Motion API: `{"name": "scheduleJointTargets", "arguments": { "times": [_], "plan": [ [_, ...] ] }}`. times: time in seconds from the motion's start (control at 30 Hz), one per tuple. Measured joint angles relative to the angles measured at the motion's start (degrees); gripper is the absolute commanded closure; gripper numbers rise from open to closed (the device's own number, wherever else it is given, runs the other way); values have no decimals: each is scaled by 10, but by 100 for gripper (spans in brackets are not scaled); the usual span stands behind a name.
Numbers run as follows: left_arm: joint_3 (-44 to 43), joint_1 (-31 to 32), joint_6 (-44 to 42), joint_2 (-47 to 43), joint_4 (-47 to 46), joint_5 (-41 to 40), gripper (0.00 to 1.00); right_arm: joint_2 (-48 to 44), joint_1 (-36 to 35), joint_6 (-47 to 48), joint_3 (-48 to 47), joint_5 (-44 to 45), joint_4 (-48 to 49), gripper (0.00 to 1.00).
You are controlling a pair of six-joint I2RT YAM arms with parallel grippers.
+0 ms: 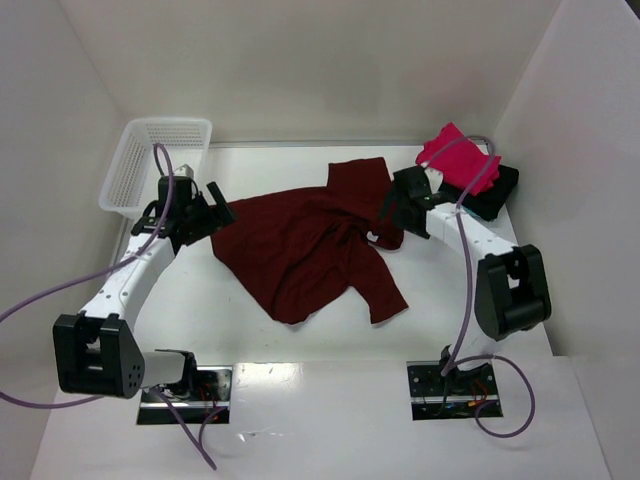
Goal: Fold and stack the t-shirts
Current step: Flatten out the tshirt
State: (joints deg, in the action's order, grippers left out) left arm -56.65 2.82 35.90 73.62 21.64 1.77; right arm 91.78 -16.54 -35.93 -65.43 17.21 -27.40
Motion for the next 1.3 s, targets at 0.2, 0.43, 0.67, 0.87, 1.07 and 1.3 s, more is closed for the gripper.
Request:
{"name": "scheduleJointTargets", "arguments": {
  "times": [0.2,0.43,0.67,0.87,1.07,1.3],
  "plan": [
    [-38,-2,3,60,-15,-11,0,32,9,22,-164,-36,72,0],
    [-73,-2,3,123,-34,-21,0,273,12,83,-385,-34,102,2],
    [-102,-7,1,149,-38,-27,0,467,18,129,-575,-9,37,2],
    [-112,-8,-2,180,-38,-27,0,557,23,168,-720,24,-13,2],
    [-113,-12,-12,199,-37,-27,0,622,43,178,-845,26,-43,5],
    [-113,-14,-11,201,-38,-32,0,658,71,178,-857,16,-62,8]
  ]
}}
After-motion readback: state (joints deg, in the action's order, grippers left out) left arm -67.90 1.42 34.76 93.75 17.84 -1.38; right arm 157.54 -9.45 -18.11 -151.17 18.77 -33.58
